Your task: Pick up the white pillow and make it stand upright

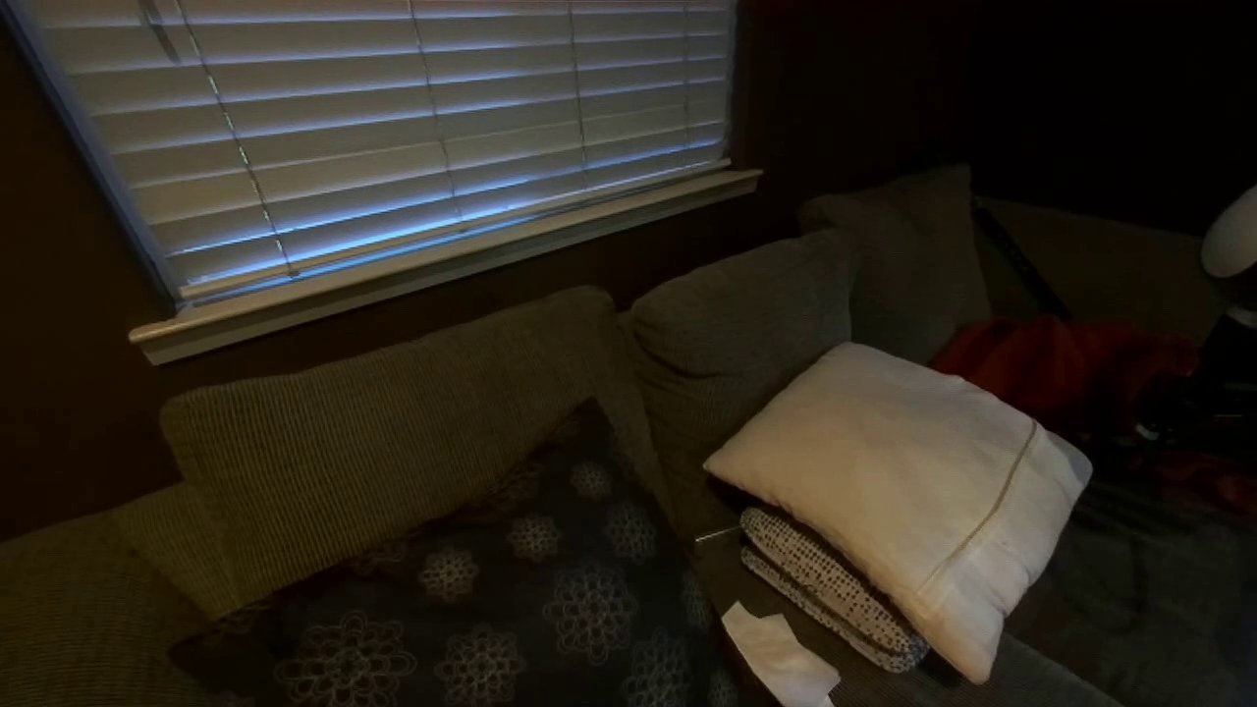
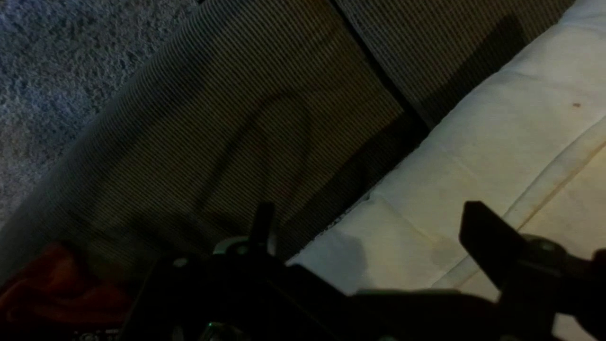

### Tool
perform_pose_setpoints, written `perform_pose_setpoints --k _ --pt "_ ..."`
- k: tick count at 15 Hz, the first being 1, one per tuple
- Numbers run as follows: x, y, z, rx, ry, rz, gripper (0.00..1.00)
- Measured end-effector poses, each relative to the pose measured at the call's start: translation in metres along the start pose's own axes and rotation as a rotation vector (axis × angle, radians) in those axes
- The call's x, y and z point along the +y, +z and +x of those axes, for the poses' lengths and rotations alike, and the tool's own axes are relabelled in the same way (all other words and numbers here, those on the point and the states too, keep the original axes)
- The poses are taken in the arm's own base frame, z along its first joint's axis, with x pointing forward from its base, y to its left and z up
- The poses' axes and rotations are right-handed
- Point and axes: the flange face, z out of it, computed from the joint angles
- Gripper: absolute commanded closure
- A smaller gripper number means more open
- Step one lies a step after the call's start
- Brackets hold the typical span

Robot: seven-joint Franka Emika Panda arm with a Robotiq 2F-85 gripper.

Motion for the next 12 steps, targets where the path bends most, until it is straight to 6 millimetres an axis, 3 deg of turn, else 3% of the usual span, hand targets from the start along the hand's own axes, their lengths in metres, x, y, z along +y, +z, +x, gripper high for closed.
perform_pose_setpoints --k 8,12 --pt "0.001 0.003 0.001 0.0 0.002 0.001 0.0" --pt "-0.01 0.003 0.02 0.027 -0.097 0.075 0.0"
